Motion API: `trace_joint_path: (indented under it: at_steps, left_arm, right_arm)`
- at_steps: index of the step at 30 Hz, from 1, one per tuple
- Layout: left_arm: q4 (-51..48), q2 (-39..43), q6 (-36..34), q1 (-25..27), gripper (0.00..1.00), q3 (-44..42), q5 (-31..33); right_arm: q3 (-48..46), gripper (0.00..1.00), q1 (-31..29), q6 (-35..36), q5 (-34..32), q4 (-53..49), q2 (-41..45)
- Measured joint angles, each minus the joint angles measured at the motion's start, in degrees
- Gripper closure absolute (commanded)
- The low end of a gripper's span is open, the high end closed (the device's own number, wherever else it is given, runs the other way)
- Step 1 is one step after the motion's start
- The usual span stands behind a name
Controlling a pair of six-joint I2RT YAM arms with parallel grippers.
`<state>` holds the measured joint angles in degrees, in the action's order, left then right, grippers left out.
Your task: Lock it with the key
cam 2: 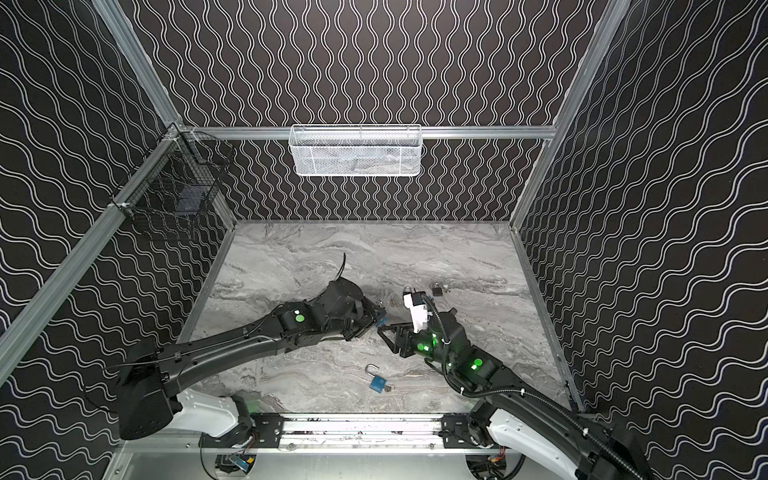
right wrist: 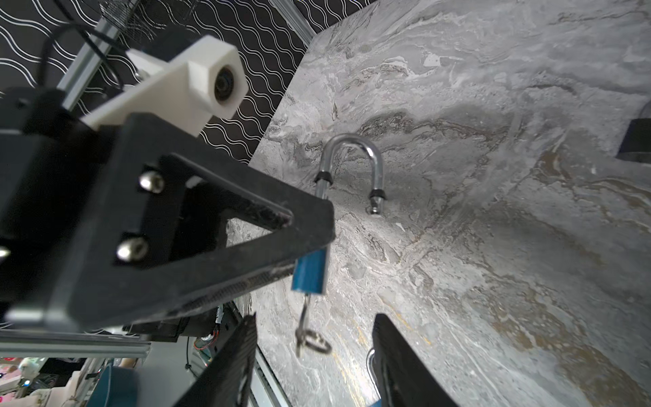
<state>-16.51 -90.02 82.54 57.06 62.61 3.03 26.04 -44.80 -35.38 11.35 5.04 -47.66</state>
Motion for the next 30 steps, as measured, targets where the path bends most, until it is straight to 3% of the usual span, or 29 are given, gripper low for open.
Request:
trace_joint_path:
  at_steps: [11,30]
  left_arm:
    - [3.0,1.6,2.8,-0.4,0.78,-3.3,0.0]
    - [6.7,2.2,4.7,-1.9,0.78,-5.0,-0.9]
  right_arm:
    - [-0.7,0.53,-1.2,-0.2,-6.0,6.7,-2.6]
    - [0.2,0.58,-3.0,-1.0,-7.7,10.7,-5.8]
